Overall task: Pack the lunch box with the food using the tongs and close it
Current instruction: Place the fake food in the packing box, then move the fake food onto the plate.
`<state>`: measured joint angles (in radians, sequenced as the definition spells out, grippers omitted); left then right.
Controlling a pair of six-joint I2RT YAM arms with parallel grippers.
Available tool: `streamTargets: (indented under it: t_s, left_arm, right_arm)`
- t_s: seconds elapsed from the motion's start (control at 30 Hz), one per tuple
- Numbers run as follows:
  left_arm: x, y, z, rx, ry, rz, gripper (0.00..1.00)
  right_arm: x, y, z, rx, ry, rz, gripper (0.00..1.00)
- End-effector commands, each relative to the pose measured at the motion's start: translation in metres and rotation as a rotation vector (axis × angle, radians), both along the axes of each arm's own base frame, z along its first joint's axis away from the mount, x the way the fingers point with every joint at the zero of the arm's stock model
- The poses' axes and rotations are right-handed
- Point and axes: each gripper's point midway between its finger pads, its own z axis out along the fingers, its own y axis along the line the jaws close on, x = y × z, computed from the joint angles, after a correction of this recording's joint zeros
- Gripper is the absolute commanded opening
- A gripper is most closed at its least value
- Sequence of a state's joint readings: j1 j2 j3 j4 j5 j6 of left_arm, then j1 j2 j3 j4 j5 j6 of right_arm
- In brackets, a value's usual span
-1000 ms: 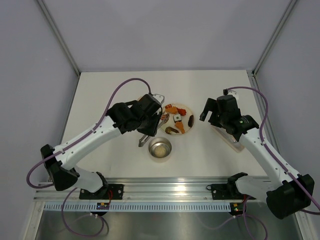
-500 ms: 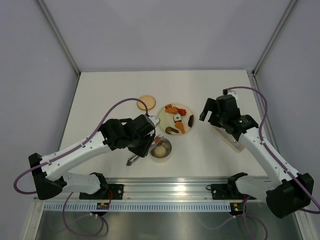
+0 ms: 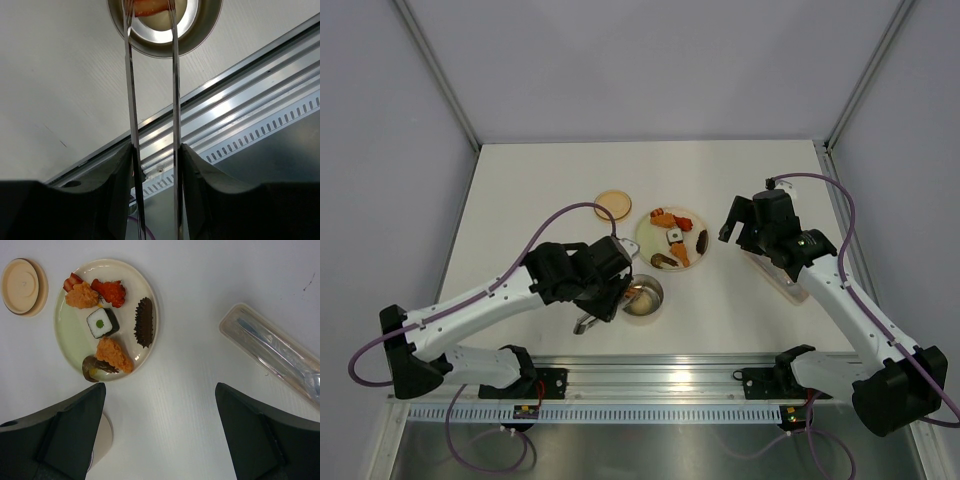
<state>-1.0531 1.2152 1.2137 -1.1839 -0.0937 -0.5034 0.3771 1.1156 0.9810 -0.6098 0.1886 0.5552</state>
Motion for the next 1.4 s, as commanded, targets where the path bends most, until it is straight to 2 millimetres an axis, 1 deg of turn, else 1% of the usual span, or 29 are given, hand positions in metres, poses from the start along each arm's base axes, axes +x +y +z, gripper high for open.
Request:
streamTargets:
  t_s: [0.0,0.03,0.07,0.23,0.47,0.5,0.57,0.6,0.67,0.7,0.73,0.77,0.8,0.83,0.87,0.9,0.93,0.97,1.0,1.03,1.07,1.13,1.17,1.2,1.23,1.27,1.3,1.33,1.37]
  left_arm:
    - [0.004,-0.004,0.001,-0.012,-0.023,0.009,0.45]
    - [0.005,-0.005,0.002,-0.013,-0.024,0.009,0.48]
    - [0.005,-0.004,0.002,-0.012,-0.026,0.010,0.49]
    - [0.008,-0.003,0.013,-0.018,-0.047,0.016,0.49]
    - [0.018,-0.013,0.048,-0.094,-0.116,0.023,0.46]
    - [0.022,-0.017,0.058,-0.120,-0.139,0.029,0.45]
    - [0.035,-0.022,0.067,-0.127,-0.186,0.058,0.44]
    - [0.042,-0.026,0.075,-0.146,-0.209,0.068,0.43]
    - [0.060,-0.035,0.081,-0.177,-0.242,0.093,0.42]
    - [0.068,-0.041,0.077,-0.170,-0.237,0.101,0.41]
    - [0.075,-0.047,0.081,-0.194,-0.235,0.102,0.40]
    - [0.090,-0.050,0.082,-0.207,-0.251,0.131,0.39]
    - [0.100,-0.054,0.076,-0.192,-0.250,0.141,0.38]
    - [0.110,-0.058,0.079,-0.204,-0.261,0.146,0.37]
    - [0.127,-0.059,0.081,-0.223,-0.283,0.173,0.37]
    - [0.137,-0.060,0.081,-0.227,-0.289,0.185,0.36]
    - [0.151,-0.062,0.074,-0.224,-0.274,0.201,0.36]
    - [0.165,-0.069,0.080,-0.264,-0.298,0.210,0.36]
    - [0.174,-0.071,0.079,-0.272,-0.303,0.220,0.36]
    - [0.186,-0.076,0.069,-0.276,-0.279,0.226,0.36]
    - [0.197,-0.083,0.074,-0.305,-0.291,0.227,0.35]
    - [0.207,-0.094,0.071,-0.323,-0.278,0.219,0.33]
    - [0.217,-0.101,0.061,-0.316,-0.271,0.220,0.32]
    - [0.224,-0.106,0.064,-0.325,-0.282,0.219,0.31]
    - [0.229,-0.109,0.059,-0.324,-0.273,0.219,0.30]
    - [0.237,-0.114,0.046,-0.309,-0.255,0.219,0.29]
    - [0.244,-0.119,0.048,-0.323,-0.260,0.219,0.26]
    - [0.250,-0.122,0.045,-0.330,-0.248,0.221,0.24]
    - [0.257,-0.125,0.033,-0.312,-0.231,0.225,0.23]
  right_arm:
    - [0.004,0.003,0.011,0.024,-0.035,0.001,1.00]
    - [0.004,0.003,0.011,0.023,-0.035,0.002,0.99]
    - [0.003,0.003,0.011,0.023,-0.032,0.001,0.99]
    - [0.005,0.005,0.011,0.031,-0.033,0.004,0.99]
    - [0.006,0.007,0.012,0.033,-0.035,0.008,1.00]
    - [0.006,0.006,0.013,0.033,-0.037,0.007,0.99]
    - [0.006,0.006,0.014,0.032,-0.041,0.005,0.99]
    - [0.006,0.005,0.013,0.031,-0.039,0.006,0.99]
    - [0.006,0.005,0.014,0.029,-0.042,0.003,1.00]
    - [0.007,0.004,0.014,0.028,-0.044,-0.001,1.00]
    - [0.006,0.004,0.014,0.026,-0.042,-0.002,0.99]
    - [0.007,0.004,0.015,0.025,-0.042,-0.005,0.99]
    - [0.006,0.003,0.016,0.026,-0.044,-0.007,0.99]
    - [0.005,0.003,0.016,0.026,-0.044,-0.007,0.99]
    - [0.005,0.002,0.015,0.023,-0.044,-0.011,0.99]
    - [0.004,0.001,0.015,0.022,-0.044,-0.012,0.99]
    - [0.003,0.001,0.015,0.021,-0.046,-0.013,0.99]
    - [0.003,0.000,0.016,0.020,-0.046,-0.014,1.00]
    - [0.003,0.000,0.015,0.020,-0.045,-0.014,1.00]
    - [0.003,0.001,0.015,0.023,-0.044,-0.013,1.00]
    - [0.003,0.001,0.015,0.024,-0.042,-0.013,1.00]
    - [0.003,0.001,0.015,0.023,-0.041,-0.014,1.00]
    - [0.003,0.001,0.015,0.024,-0.042,-0.013,0.99]
    - [0.003,0.001,0.014,0.020,-0.040,-0.012,1.00]
    - [0.003,0.001,0.014,0.021,-0.040,-0.013,1.00]
    - [0.003,0.001,0.014,0.020,-0.038,-0.014,0.99]
    - [0.003,0.000,0.014,0.018,-0.037,-0.015,1.00]
    - [0.003,0.001,0.013,0.018,-0.036,-0.014,0.99]
    - [0.003,0.000,0.012,0.016,-0.035,-0.014,0.99]
